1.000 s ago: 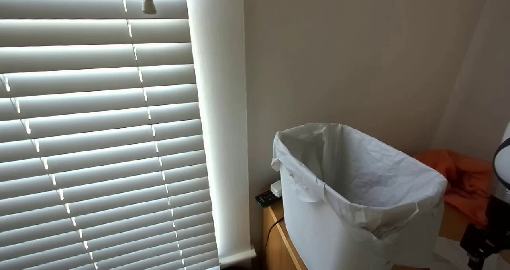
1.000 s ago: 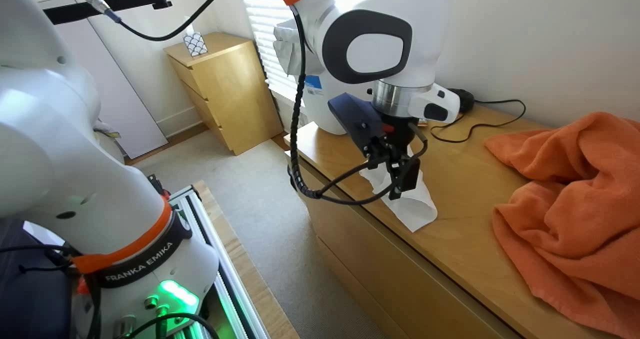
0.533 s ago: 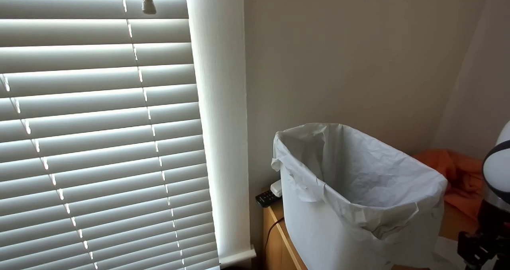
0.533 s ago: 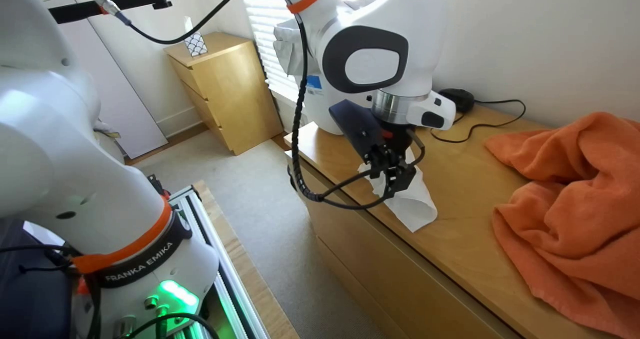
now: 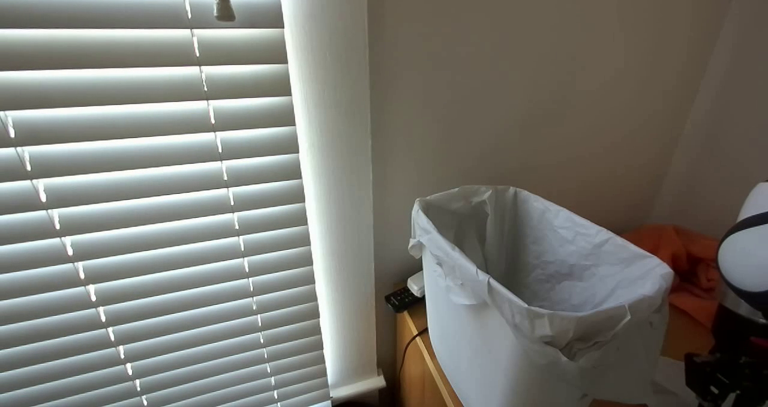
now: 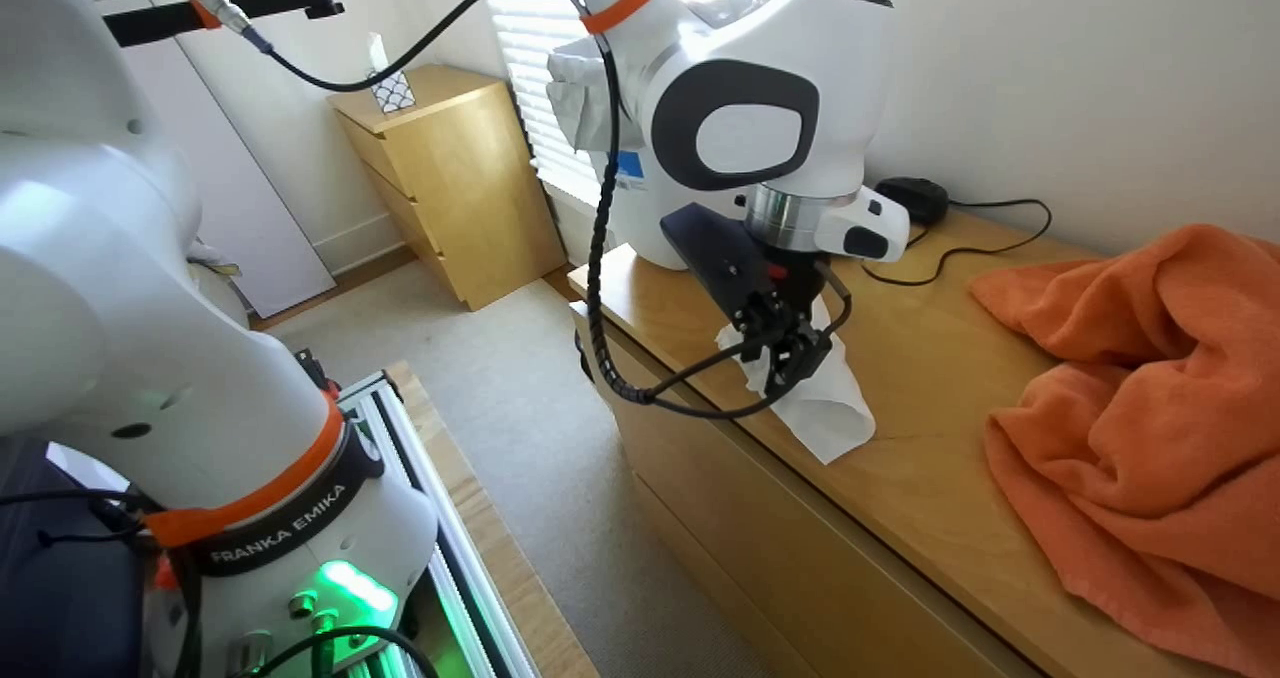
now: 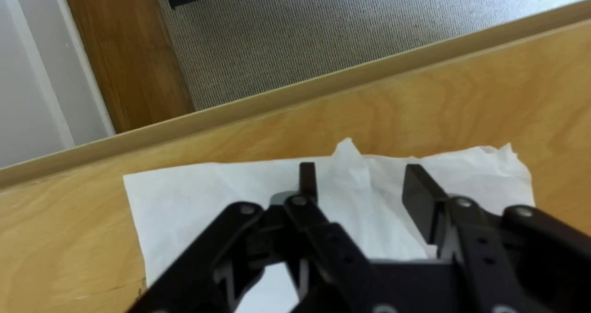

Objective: Unfold the small cloth then move the dice to the right

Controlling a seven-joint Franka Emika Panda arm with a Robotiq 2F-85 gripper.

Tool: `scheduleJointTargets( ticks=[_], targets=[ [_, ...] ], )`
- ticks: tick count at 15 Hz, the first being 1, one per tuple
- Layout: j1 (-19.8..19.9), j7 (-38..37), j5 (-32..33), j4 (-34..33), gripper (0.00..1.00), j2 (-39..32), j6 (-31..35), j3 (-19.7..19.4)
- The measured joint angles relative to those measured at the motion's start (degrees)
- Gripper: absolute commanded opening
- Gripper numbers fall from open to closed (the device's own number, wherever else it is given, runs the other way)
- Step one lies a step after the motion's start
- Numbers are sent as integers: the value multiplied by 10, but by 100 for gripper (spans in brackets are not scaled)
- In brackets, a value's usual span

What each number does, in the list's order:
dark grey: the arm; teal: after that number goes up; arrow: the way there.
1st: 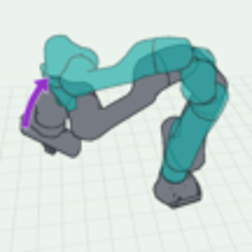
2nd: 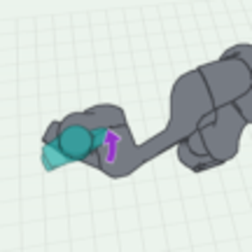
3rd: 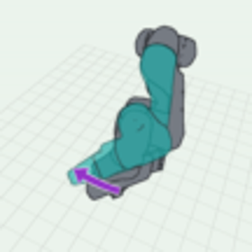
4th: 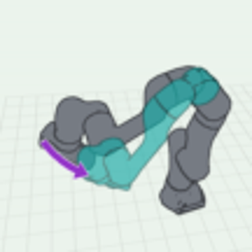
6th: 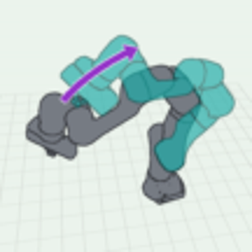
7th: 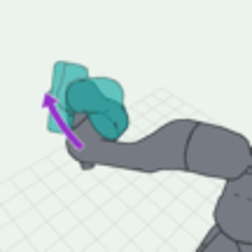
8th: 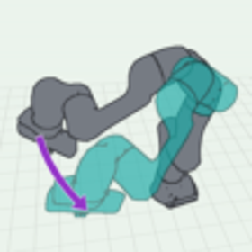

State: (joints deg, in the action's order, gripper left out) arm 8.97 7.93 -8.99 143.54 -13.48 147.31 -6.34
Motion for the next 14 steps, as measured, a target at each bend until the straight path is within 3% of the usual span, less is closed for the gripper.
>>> scheduleJointTargets(
  ticks=[2,3,6,10,14],
  targets=[
    [0,1,0,-2,71,-3,0,1],
    [0,2,0,-2,52,-4,0,1],
    [0,3,0,-4,40,-6,0,2],
    [0,4,3,-4,3,-6,0,3],
    [0,4,3,-5,0,-7,0,3]
  ],
)
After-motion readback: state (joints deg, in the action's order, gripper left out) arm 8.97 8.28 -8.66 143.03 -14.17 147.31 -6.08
